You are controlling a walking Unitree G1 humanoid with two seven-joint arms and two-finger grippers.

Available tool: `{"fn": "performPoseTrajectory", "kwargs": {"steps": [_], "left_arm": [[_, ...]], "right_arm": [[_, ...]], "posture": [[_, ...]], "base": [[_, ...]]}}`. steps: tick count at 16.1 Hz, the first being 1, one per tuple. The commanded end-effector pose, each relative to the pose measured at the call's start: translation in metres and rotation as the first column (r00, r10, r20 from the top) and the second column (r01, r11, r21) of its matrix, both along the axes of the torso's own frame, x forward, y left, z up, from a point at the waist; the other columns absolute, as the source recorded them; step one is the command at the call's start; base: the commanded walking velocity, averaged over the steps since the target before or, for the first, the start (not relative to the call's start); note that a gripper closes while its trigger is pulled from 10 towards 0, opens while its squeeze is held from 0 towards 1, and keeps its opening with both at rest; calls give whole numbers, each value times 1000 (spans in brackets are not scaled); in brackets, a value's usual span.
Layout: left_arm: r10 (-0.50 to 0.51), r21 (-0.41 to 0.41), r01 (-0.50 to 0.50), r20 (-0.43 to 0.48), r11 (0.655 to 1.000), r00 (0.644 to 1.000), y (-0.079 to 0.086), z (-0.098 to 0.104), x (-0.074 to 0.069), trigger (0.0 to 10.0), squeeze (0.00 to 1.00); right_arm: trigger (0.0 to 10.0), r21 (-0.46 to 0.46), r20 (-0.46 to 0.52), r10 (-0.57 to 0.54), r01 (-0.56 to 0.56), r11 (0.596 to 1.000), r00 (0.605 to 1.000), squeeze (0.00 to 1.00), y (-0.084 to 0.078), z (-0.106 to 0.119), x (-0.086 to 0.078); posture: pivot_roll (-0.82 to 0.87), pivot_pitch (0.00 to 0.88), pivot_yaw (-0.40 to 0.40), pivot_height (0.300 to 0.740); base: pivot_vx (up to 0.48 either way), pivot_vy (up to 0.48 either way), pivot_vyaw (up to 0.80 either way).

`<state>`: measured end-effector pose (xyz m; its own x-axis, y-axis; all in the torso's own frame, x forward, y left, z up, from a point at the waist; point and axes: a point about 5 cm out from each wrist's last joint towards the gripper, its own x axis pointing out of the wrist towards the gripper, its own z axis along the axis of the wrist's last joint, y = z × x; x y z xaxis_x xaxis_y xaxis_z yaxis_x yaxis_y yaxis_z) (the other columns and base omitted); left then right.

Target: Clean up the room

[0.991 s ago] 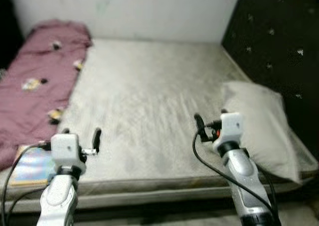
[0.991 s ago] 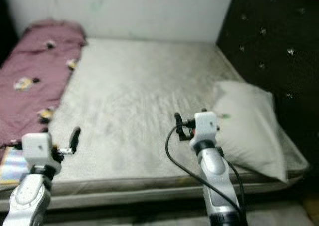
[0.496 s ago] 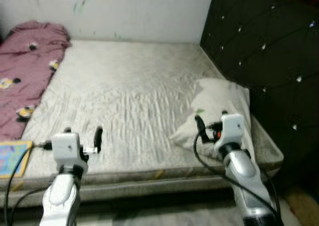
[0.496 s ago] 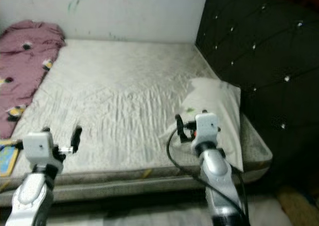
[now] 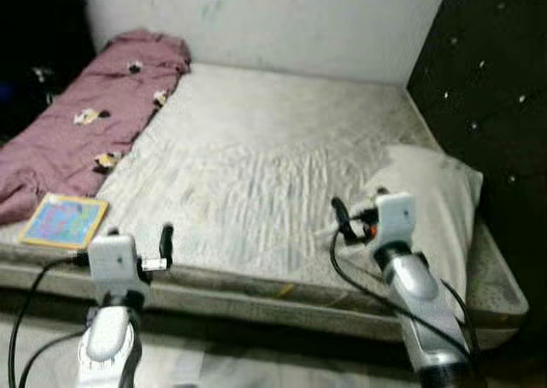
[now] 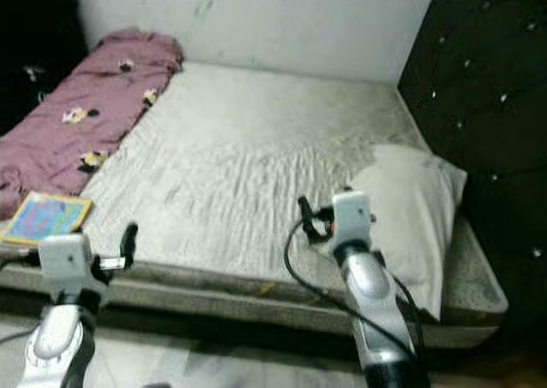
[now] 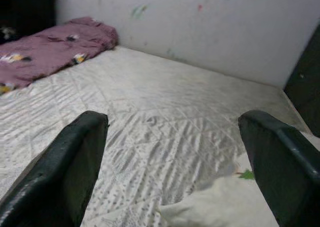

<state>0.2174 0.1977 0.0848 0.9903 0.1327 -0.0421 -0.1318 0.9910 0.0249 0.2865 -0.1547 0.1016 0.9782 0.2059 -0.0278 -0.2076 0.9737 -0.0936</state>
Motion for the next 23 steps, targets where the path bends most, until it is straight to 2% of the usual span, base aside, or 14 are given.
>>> {"fn": "performPoseTrajectory", "kwargs": {"steps": [1,5,7,11,14,19,23], "left_arm": [[16,13,-16,38,1000,999,1,8,2,10000,0],[29,13,-29,42,999,999,3,8,0,10000,0],[7,16,-7,39,1000,999,1,7,3,10000,0],[-83,24,82,30,996,996,-8,7,18,10000,0],[-111,27,110,29,994,993,-9,8,23,10000,0],[-126,35,125,26,992,992,-8,8,22,10000,0],[-131,39,130,30,991,991,-7,10,21,10000,0]], "right_arm": [[10000,-2,0,20,-20,1000,1000,0,2,1,3],[10000,-2,3,62,-62,998,998,0,11,3,8],[10000,-3,12,61,-61,998,998,0,10,3,8],[10000,8,36,-20,19,1000,999,0,-1,4,1],[10000,9,46,-36,36,999,998,0,-2,4,-3],[10000,26,49,-28,27,999,998,0,3,5,-3],[10000,34,41,-25,23,999,999,0,5,5,-3]], "posture": [[24,0,-138,740],[22,0,-136,740],[9,0,-123,740],[-62,0,-44,740],[-80,0,-21,740],[-72,0,-8,740],[-69,0,-9,740]], "base": [[0,0,0],[0,0,0],[0,0,0],[0,0,0],[0,0,0],[0,0,756],[0,0,103]]}}
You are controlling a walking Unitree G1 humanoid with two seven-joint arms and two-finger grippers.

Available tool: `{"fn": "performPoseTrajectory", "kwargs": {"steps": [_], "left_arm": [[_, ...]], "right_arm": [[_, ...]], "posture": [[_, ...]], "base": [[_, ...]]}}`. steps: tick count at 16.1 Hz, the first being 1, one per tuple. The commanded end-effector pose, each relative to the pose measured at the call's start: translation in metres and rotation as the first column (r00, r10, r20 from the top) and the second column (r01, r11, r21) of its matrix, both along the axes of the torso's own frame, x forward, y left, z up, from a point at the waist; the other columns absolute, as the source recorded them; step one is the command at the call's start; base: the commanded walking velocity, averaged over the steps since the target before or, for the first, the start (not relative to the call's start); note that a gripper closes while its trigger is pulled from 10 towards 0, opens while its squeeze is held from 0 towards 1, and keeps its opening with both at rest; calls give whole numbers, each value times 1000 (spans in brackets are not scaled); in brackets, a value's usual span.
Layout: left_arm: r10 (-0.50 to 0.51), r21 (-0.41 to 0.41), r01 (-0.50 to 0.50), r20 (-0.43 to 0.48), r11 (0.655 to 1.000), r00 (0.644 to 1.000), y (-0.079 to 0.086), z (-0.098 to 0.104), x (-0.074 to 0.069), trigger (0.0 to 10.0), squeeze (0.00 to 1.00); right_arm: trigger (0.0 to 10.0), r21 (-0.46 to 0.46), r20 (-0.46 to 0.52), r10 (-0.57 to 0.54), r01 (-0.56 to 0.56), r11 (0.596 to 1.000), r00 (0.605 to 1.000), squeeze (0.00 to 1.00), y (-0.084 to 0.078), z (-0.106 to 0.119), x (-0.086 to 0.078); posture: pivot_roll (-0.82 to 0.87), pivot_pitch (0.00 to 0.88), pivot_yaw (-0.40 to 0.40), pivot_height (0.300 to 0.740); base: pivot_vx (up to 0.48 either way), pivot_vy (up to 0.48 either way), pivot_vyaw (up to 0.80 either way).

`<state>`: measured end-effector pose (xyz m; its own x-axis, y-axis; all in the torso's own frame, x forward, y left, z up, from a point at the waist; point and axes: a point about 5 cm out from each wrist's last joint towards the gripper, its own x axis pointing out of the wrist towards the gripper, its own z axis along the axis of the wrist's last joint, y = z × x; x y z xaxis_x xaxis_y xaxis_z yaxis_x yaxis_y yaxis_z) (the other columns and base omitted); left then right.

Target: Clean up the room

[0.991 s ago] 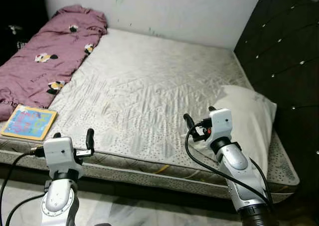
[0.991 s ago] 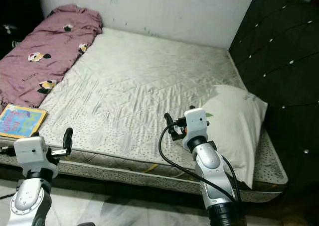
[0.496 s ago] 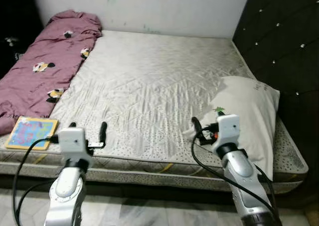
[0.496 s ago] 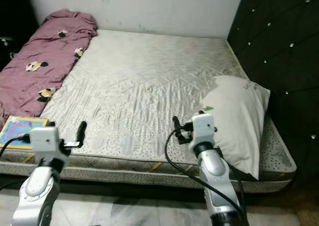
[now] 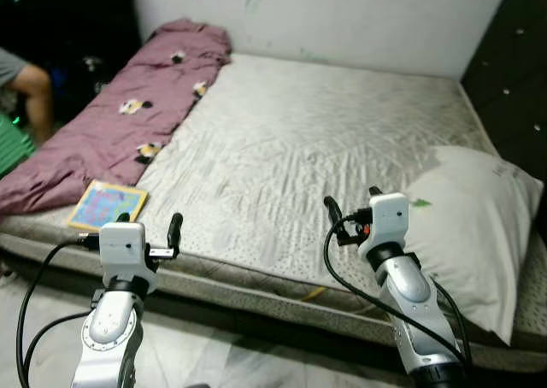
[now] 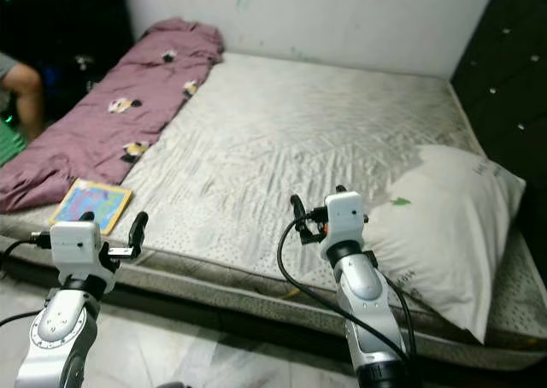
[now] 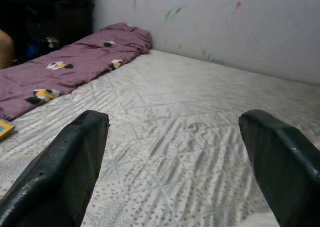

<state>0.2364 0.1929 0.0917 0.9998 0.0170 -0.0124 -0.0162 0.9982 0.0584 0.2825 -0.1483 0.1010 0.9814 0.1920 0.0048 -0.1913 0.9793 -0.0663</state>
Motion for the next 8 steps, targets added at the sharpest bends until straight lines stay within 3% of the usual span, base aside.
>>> {"fn": "performPoseTrajectory", "kwargs": {"steps": [1,5,8], "left_arm": [[-14,0,14,6,1000,1000,-2,3,2,10000,0],[-28,-17,28,12,999,1000,-3,5,0,10000,0],[-27,-24,27,16,999,1000,-4,5,-1,10000,0]], "right_arm": [[10000,1,14,-11,11,1000,1000,0,-1,5,1],[10000,9,9,-21,21,1000,1000,0,-2,6,1],[10000,7,1,-14,14,1000,1000,0,-2,5,2]], "posture": [[-69,0,-9,740],[-64,0,-22,740],[-60,0,-28,740]], "base": [[0,0,0],[0,0,0],[274,0,0]]}}
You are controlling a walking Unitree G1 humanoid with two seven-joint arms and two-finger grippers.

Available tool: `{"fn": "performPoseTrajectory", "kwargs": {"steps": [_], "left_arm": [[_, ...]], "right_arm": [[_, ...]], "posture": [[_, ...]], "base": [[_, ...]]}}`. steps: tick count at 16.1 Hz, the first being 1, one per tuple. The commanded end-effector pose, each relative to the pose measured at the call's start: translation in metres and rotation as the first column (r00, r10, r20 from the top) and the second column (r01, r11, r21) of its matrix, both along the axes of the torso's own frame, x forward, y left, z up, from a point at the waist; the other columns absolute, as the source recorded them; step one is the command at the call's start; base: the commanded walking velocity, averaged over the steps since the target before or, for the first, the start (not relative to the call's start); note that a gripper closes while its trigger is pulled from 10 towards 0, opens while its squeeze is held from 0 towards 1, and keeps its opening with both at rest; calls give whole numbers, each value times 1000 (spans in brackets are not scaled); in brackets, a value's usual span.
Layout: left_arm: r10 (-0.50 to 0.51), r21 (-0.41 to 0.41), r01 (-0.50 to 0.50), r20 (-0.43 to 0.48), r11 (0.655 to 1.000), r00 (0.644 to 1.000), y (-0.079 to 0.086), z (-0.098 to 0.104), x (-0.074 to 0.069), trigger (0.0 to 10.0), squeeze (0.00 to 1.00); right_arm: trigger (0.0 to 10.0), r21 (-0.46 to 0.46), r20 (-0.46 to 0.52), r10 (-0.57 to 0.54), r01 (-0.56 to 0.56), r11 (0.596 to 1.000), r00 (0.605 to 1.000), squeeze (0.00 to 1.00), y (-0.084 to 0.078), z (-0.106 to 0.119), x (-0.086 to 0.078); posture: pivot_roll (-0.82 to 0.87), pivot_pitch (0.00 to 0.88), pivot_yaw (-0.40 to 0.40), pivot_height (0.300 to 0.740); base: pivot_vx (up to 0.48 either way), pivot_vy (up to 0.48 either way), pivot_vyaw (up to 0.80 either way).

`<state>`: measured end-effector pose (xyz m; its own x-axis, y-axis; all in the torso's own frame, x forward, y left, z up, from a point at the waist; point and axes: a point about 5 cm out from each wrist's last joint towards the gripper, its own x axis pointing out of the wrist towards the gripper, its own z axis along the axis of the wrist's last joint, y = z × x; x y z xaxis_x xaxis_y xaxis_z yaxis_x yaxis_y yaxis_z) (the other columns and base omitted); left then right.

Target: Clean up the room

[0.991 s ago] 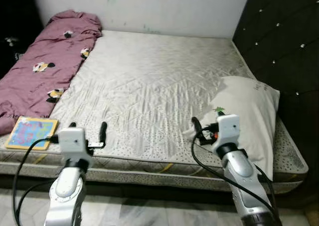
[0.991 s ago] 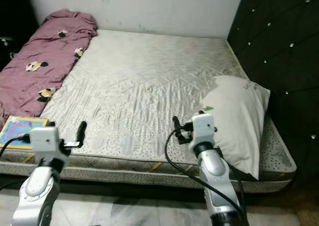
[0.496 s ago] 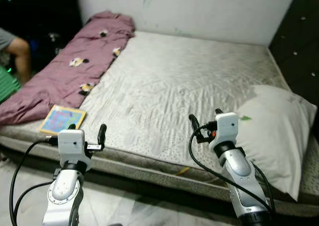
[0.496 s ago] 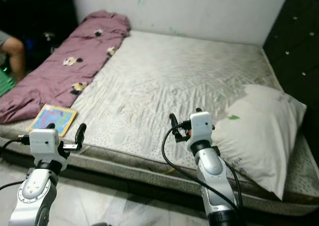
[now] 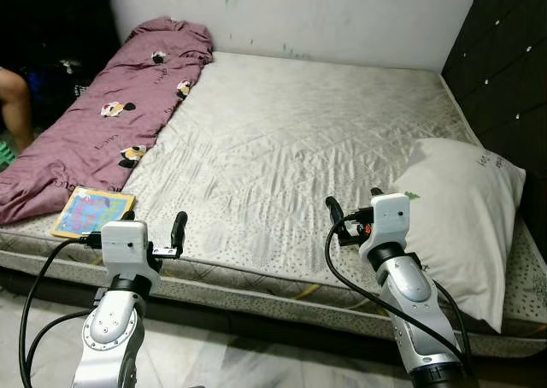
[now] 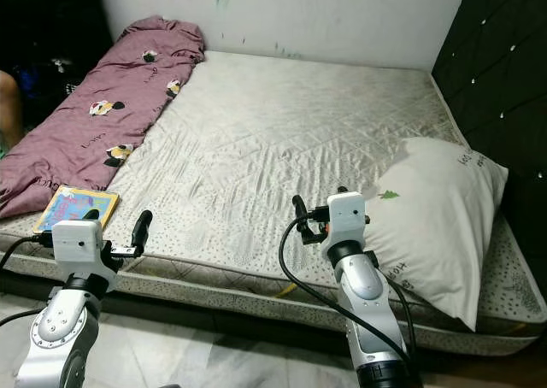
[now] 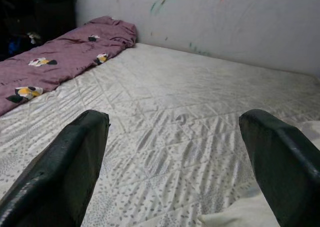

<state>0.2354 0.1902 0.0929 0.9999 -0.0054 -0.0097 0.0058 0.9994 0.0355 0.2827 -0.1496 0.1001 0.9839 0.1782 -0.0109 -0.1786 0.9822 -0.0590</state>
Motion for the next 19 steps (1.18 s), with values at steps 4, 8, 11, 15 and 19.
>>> {"fn": "performPoseTrajectory", "kwargs": {"steps": [4,8,11,15,19], "left_arm": [[-10,-10,10,14,1000,1000,-1,4,-1,10000,0],[-15,-12,16,13,1000,1000,-2,4,0,10000,0],[-15,-13,15,14,1000,1000,-2,4,0,10000,0],[-15,-16,15,14,1000,1000,-3,3,0,10000,0],[12,-7,-12,-12,1000,1000,-1,0,0,10000,0]], "right_arm": [[10000,-1,16,3,-3,1000,1000,0,-1,7,2],[10000,-2,15,3,-3,1000,1000,0,-1,7,2],[10000,-4,13,6,-6,1000,1000,0,-1,7,3],[10000,-6,10,9,-9,1000,1000,0,-1,6,3],[10000,-8,-3,6,-6,1000,1000,0,-3,4,3]], "posture": [[-60,0,-28,740],[-62,0,-28,740],[-59,0,-33,740],[-59,0,-35,740],[-57,0,-40,740]], "base": [[337,0,0],[348,0,0],[349,0,0],[348,0,0],[79,0,0]]}}
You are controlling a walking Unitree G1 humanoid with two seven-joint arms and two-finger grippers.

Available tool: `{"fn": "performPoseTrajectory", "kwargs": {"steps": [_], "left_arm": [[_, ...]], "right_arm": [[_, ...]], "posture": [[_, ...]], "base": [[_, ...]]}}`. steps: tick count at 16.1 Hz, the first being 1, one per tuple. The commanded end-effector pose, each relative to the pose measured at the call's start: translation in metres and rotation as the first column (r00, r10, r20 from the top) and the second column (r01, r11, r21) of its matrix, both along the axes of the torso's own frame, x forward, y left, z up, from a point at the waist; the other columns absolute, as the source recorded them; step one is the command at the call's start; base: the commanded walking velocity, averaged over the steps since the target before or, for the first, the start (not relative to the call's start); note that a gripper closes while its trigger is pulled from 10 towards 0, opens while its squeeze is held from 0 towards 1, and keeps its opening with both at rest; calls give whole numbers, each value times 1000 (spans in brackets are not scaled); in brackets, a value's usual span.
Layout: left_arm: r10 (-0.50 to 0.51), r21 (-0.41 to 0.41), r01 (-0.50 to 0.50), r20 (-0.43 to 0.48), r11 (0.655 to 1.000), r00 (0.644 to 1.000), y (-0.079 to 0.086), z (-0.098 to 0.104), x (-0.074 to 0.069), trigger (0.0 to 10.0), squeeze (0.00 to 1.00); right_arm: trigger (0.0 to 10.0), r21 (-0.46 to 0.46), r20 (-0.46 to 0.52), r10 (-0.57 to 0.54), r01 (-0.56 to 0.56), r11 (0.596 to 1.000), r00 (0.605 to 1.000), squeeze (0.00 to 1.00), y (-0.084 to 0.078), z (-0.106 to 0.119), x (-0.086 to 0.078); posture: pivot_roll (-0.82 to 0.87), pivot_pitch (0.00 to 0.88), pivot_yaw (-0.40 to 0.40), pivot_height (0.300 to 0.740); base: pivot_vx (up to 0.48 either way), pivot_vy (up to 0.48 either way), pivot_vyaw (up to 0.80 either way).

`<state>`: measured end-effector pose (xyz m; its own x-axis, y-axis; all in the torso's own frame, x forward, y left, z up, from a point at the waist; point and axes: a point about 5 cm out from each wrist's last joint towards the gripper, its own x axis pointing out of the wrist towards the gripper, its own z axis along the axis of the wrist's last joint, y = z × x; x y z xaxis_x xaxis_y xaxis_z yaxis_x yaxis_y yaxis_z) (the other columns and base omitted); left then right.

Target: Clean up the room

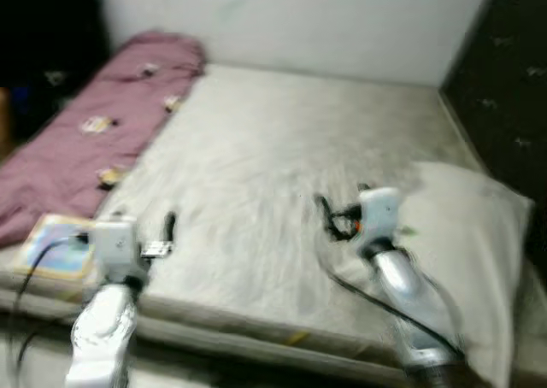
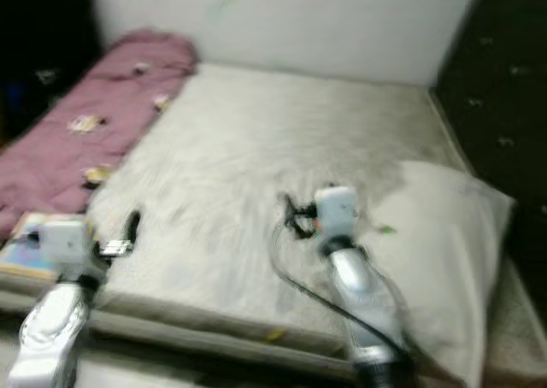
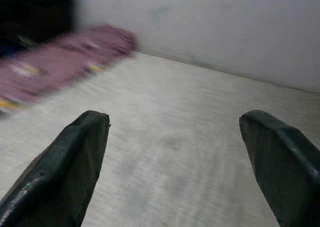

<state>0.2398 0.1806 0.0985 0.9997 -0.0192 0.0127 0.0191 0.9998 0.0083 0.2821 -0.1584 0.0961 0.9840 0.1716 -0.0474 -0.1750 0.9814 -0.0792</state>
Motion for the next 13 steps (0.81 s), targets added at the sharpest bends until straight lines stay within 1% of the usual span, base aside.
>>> {"fn": "performPoseTrajectory", "kwargs": {"steps": [1,4,7,13], "left_arm": [[28,23,-27,-36,999,999,8,-6,-4,10000,0],[36,34,-35,-37,999,999,9,-6,-4,10000,0],[27,36,-25,-35,999,999,7,-5,-4,10000,0],[21,28,-20,-32,999,999,5,-5,-3,10000,0]], "right_arm": [[10000,14,21,10,-10,1000,1000,0,6,7,4],[10000,14,22,11,-12,1000,1000,0,6,7,5],[10000,16,24,9,-10,1000,1000,0,6,7,5],[10000,13,24,8,-9,1000,1000,0,5,8,6]], "posture": [[-56,0,-43,740],[-53,0,-45,740],[-53,0,-45,740],[-58,0,-45,740]], "base": [[0,0,-800],[0,0,-800],[0,0,0],[0,-324,0]]}}
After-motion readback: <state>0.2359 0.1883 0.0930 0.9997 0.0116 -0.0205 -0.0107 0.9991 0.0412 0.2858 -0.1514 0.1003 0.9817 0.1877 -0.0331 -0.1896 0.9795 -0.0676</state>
